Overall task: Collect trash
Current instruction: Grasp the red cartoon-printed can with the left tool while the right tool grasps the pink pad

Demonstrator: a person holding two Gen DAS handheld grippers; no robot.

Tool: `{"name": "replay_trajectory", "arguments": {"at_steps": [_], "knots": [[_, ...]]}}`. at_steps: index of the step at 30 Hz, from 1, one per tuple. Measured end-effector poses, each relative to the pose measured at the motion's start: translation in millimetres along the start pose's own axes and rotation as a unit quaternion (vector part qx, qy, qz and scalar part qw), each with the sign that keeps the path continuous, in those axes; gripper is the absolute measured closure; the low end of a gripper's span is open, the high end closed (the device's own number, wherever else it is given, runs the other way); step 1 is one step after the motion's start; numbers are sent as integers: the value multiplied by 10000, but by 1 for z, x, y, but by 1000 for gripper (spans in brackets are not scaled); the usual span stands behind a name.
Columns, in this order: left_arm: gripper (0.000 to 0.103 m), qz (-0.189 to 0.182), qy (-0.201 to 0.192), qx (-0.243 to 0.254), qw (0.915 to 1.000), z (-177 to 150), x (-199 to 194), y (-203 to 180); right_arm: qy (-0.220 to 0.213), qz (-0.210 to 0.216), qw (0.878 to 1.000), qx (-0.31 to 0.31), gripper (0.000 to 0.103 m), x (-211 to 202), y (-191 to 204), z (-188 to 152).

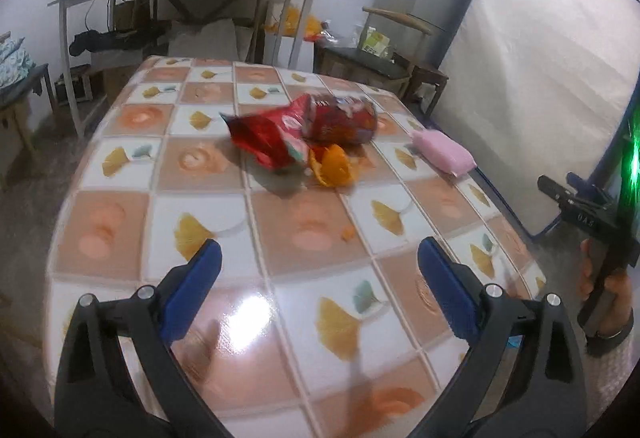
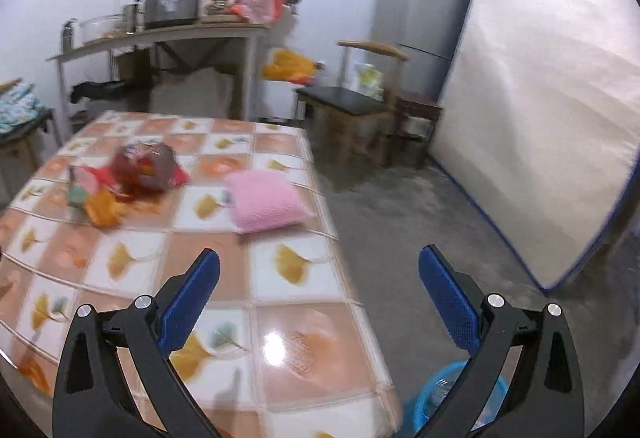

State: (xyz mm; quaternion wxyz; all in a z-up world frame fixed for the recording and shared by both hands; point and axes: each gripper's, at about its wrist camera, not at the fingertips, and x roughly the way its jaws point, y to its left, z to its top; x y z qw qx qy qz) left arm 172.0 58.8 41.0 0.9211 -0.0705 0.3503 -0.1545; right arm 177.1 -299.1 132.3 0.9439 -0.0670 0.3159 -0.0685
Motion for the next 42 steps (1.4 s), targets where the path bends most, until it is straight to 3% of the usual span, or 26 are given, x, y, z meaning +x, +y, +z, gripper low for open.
{"name": "replay_trajectory", "arguments": {"at_steps": [3,5,9,13,22,28,37,42], "knots": [[8,104,-176,500,9985,21,6,2,90,487,9988,2,6,25,11,10],[8,-25,-204,1120,9935,38,14,-8,256,947,9952,-39,6,46,16,21],[8,-538,-168,2481,9671,76,42,-33,760,1521,9853,-151,6,98,18,45],[8,-678,-74,3398,9380,106,85,-57,1234,1846,9745,-312,6,137,12,60],[8,-1003,929,4470,8840,130,178,-77,1837,2232,9523,-978,6,205,13,65],[8,-969,1516,4715,8633,127,213,-72,2085,2354,9408,-1268,6,230,21,56],[9,-1025,1721,4697,8598,130,234,-70,2050,2542,9369,-1249,6,235,25,50],[27,-961,1800,4753,8558,128,239,-70,1993,2579,9393,-1067,6,236,17,47]]}}
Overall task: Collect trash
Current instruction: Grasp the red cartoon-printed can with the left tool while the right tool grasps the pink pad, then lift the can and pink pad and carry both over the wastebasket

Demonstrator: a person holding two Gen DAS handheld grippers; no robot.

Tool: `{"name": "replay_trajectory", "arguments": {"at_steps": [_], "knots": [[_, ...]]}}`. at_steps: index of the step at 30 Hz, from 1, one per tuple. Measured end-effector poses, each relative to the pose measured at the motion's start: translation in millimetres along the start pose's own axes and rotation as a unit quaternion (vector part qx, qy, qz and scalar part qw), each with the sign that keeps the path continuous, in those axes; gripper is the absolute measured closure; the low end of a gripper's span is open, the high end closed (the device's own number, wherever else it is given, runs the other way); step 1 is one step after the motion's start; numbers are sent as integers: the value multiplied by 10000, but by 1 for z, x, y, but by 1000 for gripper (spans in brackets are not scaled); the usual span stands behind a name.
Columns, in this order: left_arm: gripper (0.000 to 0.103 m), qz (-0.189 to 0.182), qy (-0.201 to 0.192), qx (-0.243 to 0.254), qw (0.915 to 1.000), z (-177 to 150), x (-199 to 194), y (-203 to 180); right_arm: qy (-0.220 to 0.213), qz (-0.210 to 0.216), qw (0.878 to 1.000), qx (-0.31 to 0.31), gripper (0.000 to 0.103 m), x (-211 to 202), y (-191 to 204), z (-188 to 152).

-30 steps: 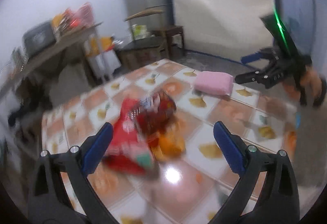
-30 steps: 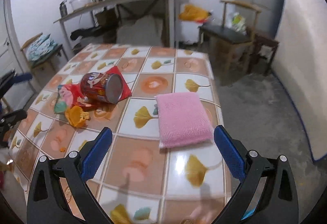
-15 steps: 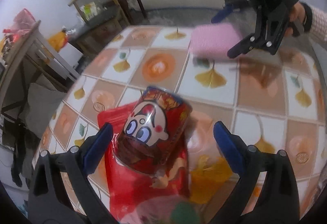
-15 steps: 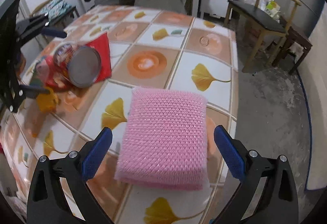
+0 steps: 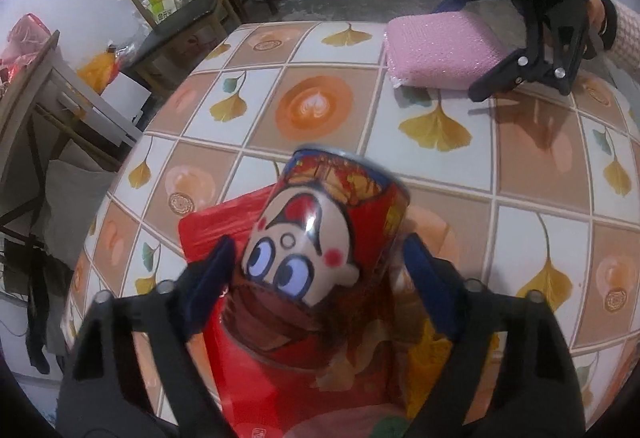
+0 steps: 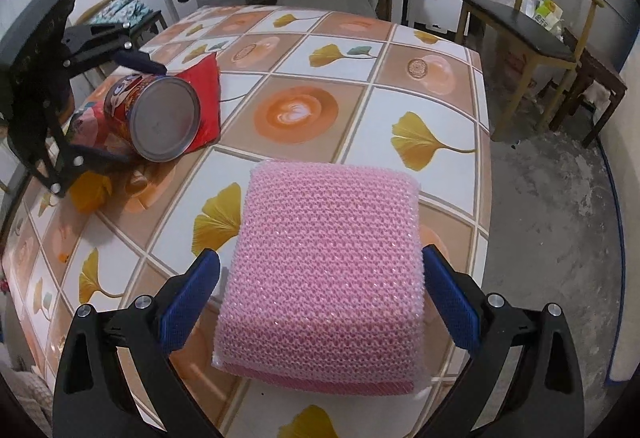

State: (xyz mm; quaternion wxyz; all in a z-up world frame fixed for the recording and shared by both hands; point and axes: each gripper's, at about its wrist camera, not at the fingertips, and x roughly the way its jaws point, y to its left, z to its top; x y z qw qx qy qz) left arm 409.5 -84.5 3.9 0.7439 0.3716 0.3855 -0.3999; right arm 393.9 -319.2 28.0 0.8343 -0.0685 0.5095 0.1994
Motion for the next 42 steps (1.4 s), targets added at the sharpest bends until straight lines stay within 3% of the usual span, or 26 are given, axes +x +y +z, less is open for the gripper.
{"name": "replay_trajectory", "arguments": {"at_steps": [4,10,20,33,38,42], "knots": [[30,-58,71,-80,9999,1,1,3,-60,15,10000,48,8,-3,-3,-3],[32,-70,176,-115,9998,2,-1,3,-142,-21,9998,101,20,-9,-4,-3],[34,-173,118,-188,9996,2,-9,2,-283,-47,9996,50,24,-19,2,-4],[36,80,-537,-513,9972,0,-56,-13,-716,-248,9971,63,24,-61,23,-17],[36,285,-884,-943,9912,-12,-75,-23,-873,-298,9957,101,24,-74,38,-26],[37,503,-1211,-1433,9810,-23,-92,-31,-1119,-267,9929,304,24,-87,48,-36]]}}
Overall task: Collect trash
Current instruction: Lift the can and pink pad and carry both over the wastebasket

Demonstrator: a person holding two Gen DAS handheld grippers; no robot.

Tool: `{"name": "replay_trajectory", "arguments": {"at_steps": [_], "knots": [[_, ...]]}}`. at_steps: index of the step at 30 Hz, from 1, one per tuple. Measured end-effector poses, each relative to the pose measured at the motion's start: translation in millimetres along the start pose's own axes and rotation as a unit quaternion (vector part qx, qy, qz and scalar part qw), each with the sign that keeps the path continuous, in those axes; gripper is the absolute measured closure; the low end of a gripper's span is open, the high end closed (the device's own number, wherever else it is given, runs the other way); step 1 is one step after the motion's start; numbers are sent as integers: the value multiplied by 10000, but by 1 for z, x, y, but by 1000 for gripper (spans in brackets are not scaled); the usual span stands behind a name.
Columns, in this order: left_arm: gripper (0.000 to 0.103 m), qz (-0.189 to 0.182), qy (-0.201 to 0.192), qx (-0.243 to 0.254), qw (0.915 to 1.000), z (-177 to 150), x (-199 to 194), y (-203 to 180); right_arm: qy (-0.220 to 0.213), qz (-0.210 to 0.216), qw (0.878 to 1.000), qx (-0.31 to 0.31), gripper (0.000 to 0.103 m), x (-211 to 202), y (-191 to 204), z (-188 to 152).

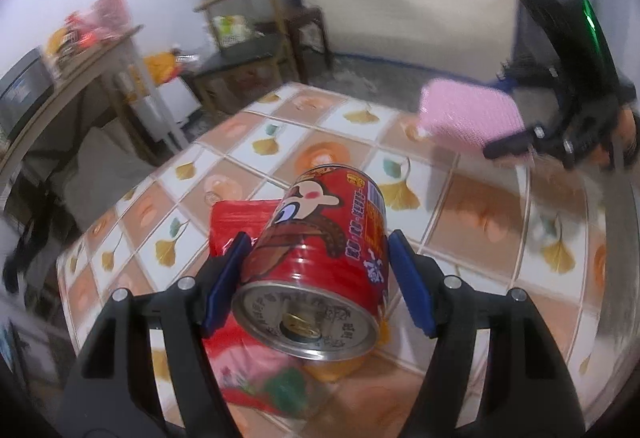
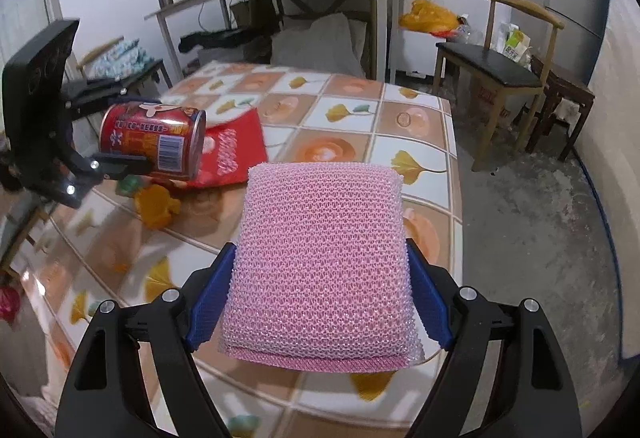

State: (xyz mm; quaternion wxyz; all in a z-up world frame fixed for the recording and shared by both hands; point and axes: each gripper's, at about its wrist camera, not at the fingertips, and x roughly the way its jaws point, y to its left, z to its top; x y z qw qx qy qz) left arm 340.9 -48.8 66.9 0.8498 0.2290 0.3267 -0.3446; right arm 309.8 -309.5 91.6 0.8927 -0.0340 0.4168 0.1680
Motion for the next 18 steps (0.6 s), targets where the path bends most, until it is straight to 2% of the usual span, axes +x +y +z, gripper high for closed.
{"name": "replay_trajectory", "arguments": {"at_steps": [5,10,16,18], "knots": [[37,611,-588,-587,9947,-16,-36,-10,-369,-228,9988,212,25,-24,16,-17],[37,1282,-1034,-954,9817,-32,-72,-40,-769,-525,9947,429,25,-54,33,-37],[37,1253,-1347,-1692,9683,-39,-104,-71,-1343,-637,9849,887,25,-103,41,-66],[37,1058,-1534,-2037,9611,-38,-112,-85,-1472,-699,9812,1035,25,-118,41,-77]]}}
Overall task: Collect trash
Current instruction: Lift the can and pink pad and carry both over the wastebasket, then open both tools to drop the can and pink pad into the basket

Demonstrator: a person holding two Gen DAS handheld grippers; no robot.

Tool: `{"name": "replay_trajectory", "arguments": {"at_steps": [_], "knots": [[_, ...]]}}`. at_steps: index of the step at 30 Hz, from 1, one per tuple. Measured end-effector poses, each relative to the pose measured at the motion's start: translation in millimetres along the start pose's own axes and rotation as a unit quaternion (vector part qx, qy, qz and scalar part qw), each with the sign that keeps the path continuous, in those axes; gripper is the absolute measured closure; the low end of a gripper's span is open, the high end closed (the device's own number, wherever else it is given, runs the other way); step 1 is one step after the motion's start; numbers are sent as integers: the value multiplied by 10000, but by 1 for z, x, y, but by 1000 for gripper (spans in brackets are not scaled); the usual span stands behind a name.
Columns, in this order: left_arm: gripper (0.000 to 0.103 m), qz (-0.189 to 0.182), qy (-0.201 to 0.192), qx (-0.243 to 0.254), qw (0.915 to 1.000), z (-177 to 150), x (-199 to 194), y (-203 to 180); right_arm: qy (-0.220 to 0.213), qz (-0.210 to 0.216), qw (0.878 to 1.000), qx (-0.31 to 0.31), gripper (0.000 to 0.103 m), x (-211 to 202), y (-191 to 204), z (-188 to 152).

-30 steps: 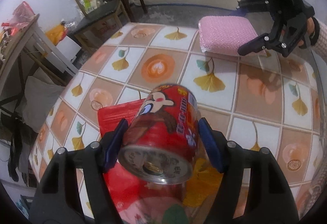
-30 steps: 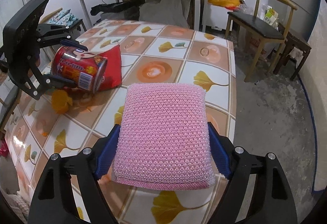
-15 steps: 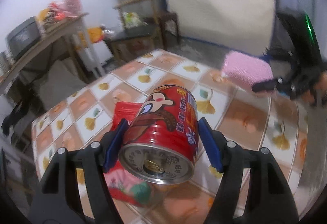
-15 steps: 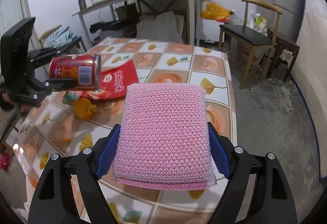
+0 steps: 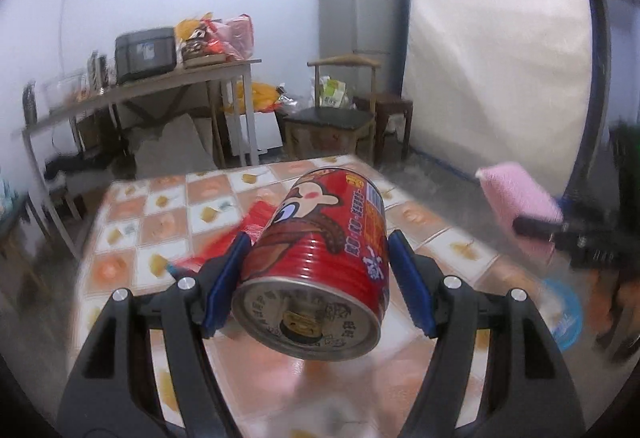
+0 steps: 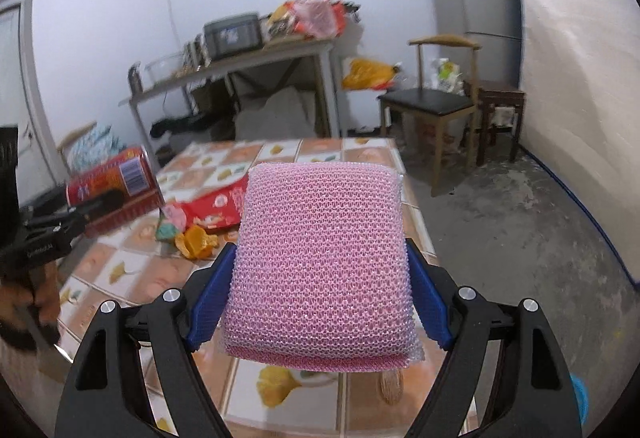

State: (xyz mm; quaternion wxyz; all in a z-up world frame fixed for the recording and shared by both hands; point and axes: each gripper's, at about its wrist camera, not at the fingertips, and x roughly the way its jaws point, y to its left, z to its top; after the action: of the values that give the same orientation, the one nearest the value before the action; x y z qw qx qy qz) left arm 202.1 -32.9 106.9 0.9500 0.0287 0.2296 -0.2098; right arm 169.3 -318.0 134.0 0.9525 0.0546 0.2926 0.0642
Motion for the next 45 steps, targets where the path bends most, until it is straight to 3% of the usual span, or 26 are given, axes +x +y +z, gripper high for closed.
{"name": "replay_trajectory", "arguments": {"at_steps": [5,10,16,21,26,33,35,38,39,42,45], "knots": [[37,-460,-339,-181,9982,-5,-18,-49,-272,-469,9982,242,25,-50,-17,-19],[37,-1165,-447,-133,9921,-14,-18,-117,-465,-1315,9885,581,25,-111,-58,-40],[37,-2065,-211,109,9781,-31,0,-201,-450,-2400,9641,1047,25,-167,-119,-81],[37,-2649,149,341,9636,-51,23,-273,-206,-2766,9433,1825,25,-187,-184,-135],[37,-2978,777,581,9497,-84,65,-347,108,-2964,9228,2460,25,-178,-243,-192],[37,-3015,1783,775,9334,-136,155,-419,471,-2879,9034,3142,25,-145,-323,-246],[37,-2919,1992,809,9320,-151,178,-436,528,-2776,9029,3239,25,-130,-345,-257],[36,-3062,2407,852,9171,-173,222,-463,516,-2586,9044,3354,23,-102,-376,-272],[36,-3063,2469,845,9155,-182,233,-470,561,-2478,9042,3433,22,-93,-385,-281],[27,-2982,2602,1017,9127,-207,254,-480,1071,-2404,8853,3834,21,-58,-415,-318],[25,-2962,2819,896,9082,-216,263,-468,1132,-2401,8739,4073,21,-51,-420,-340]]}}
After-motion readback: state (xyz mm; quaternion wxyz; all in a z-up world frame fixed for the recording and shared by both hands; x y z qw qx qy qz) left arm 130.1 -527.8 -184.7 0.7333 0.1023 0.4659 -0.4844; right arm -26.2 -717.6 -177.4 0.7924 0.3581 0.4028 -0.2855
